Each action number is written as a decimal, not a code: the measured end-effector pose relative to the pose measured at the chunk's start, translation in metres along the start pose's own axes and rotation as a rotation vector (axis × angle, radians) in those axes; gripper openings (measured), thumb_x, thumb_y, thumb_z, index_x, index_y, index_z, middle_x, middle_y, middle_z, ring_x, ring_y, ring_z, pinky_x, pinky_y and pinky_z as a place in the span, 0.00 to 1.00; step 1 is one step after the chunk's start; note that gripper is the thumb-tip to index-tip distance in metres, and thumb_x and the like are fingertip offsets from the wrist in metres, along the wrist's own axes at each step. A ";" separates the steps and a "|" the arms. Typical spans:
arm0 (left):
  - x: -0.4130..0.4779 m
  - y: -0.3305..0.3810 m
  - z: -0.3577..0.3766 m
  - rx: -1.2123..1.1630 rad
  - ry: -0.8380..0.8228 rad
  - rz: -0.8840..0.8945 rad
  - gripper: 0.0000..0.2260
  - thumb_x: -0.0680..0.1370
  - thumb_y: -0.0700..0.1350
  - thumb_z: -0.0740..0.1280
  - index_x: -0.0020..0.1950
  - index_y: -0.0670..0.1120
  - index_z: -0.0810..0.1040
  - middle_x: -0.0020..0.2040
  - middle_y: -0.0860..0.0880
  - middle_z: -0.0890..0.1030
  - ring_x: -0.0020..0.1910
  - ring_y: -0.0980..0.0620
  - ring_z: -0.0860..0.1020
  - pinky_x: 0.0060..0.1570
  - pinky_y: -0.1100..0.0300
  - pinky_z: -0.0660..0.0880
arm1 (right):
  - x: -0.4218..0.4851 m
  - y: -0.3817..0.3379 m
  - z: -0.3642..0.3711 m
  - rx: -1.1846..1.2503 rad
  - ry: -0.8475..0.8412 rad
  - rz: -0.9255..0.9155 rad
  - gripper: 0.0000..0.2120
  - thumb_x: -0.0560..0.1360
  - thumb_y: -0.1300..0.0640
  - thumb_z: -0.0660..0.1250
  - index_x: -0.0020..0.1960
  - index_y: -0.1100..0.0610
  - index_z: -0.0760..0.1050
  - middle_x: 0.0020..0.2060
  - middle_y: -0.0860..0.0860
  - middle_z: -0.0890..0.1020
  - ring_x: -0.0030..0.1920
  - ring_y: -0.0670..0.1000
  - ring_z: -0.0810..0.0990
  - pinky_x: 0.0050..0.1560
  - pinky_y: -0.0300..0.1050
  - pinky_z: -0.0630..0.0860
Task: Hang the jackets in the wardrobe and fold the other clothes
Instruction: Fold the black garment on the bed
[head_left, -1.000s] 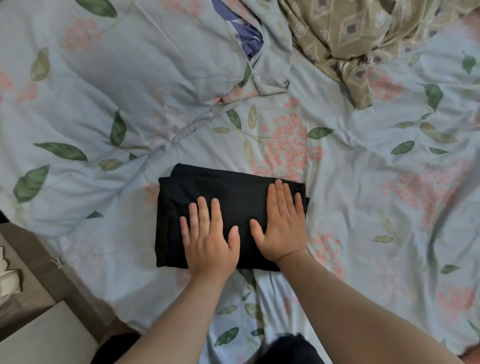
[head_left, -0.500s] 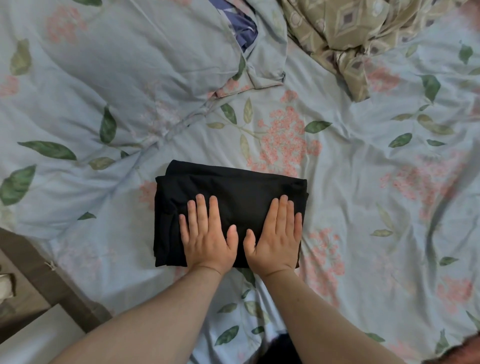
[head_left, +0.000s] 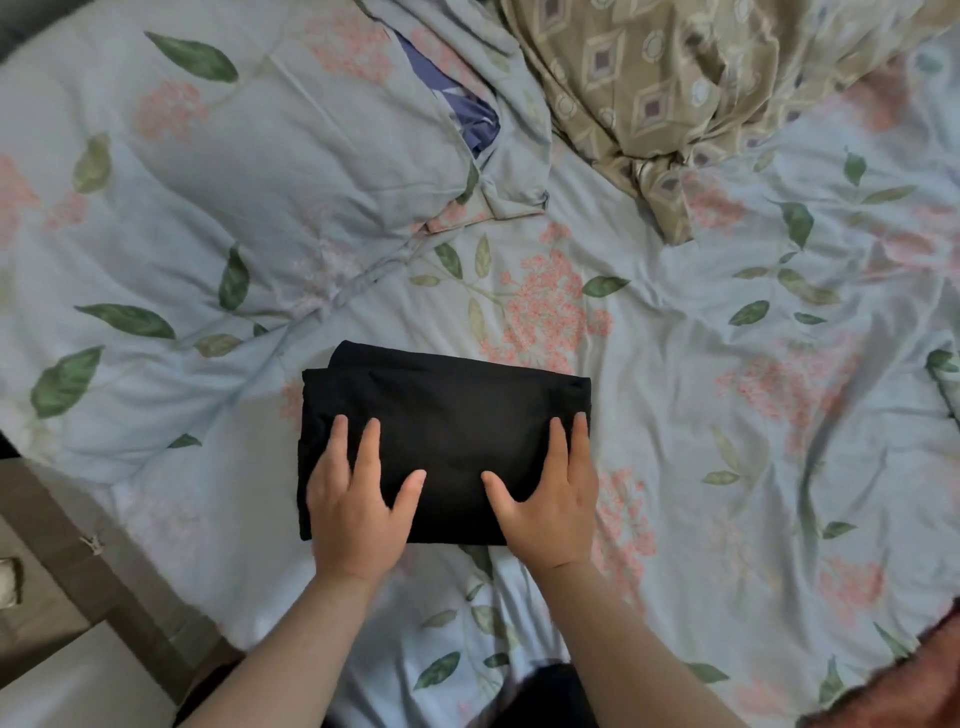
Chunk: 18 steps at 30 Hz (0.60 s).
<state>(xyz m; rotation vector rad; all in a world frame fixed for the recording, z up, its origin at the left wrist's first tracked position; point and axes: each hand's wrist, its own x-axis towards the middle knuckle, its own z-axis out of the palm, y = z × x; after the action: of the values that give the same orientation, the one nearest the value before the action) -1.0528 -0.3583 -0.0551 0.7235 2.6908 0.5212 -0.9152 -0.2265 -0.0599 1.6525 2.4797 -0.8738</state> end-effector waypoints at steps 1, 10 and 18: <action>-0.002 -0.002 -0.006 -0.008 0.013 -0.047 0.33 0.74 0.54 0.74 0.74 0.42 0.68 0.75 0.37 0.65 0.70 0.35 0.67 0.67 0.38 0.66 | -0.002 -0.001 -0.007 0.084 -0.009 0.091 0.49 0.66 0.30 0.65 0.79 0.49 0.53 0.79 0.44 0.51 0.77 0.47 0.51 0.73 0.45 0.52; 0.029 -0.038 -0.043 -0.746 -0.281 -0.746 0.15 0.73 0.54 0.75 0.57 0.52 0.79 0.56 0.51 0.83 0.58 0.46 0.81 0.49 0.54 0.79 | 0.009 0.015 -0.034 0.737 -0.208 0.594 0.18 0.69 0.43 0.74 0.56 0.48 0.78 0.48 0.43 0.84 0.49 0.46 0.83 0.44 0.41 0.79; 0.043 -0.027 -0.086 -1.026 -0.576 -0.949 0.30 0.62 0.58 0.77 0.61 0.48 0.80 0.52 0.43 0.85 0.50 0.38 0.84 0.50 0.42 0.80 | 0.023 0.022 -0.083 1.052 -0.577 0.666 0.19 0.74 0.46 0.73 0.60 0.55 0.77 0.50 0.52 0.87 0.49 0.55 0.86 0.43 0.48 0.83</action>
<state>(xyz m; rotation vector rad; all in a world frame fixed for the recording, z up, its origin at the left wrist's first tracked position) -1.1320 -0.3804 0.0011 -0.5777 1.5771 1.0340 -0.8839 -0.1617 -0.0069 1.7940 0.9493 -2.2525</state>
